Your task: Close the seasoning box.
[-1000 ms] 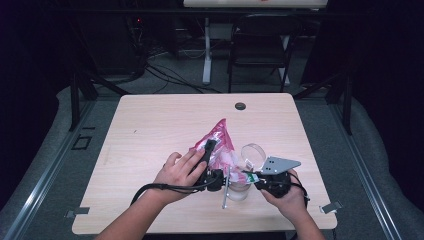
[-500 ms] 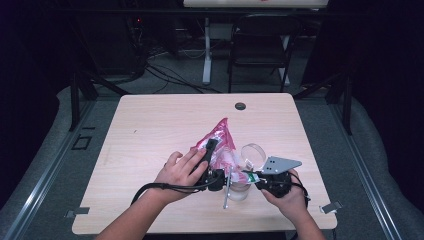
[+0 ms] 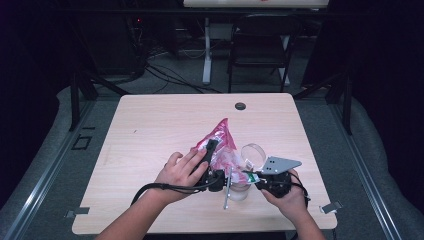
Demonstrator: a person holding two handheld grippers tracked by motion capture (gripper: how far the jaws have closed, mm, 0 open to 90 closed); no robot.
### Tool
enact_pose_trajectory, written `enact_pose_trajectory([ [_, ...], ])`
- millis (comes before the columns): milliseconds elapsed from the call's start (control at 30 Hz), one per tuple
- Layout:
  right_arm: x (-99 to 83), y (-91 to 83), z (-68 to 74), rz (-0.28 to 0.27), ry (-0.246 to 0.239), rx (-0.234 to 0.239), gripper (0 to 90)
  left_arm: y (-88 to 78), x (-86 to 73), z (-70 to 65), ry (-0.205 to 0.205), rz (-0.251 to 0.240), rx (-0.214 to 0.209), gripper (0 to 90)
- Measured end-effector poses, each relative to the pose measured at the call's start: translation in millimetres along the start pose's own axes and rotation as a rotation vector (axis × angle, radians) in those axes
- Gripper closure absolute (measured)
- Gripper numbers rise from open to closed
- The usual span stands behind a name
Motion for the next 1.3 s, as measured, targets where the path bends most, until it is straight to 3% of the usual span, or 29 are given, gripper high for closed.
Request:
enact_pose_trajectory([
  [1000, 0.2, 0.3, 0.3, 0.000, -0.004, 0.004, 90.0, -0.9, 0.3, 0.5, -0.004, -0.009, 0.006, 63.9],
  [1300, 0.4, 0.3, 0.6, 0.000, -0.007, -0.002, 90.0, 0.4, -3.1, -1.1, -0.009, 0.005, -0.012, 63.7],
])
Point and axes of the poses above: each handheld gripper's, and its own axes: y roughly forward along the jaws, x roughly out of its top, z roughly to its left, the point moved 3 cm from there along y, roughly forward along the jaws, and after that the axes turned 9 degrees about z, right-handed, at the moved point
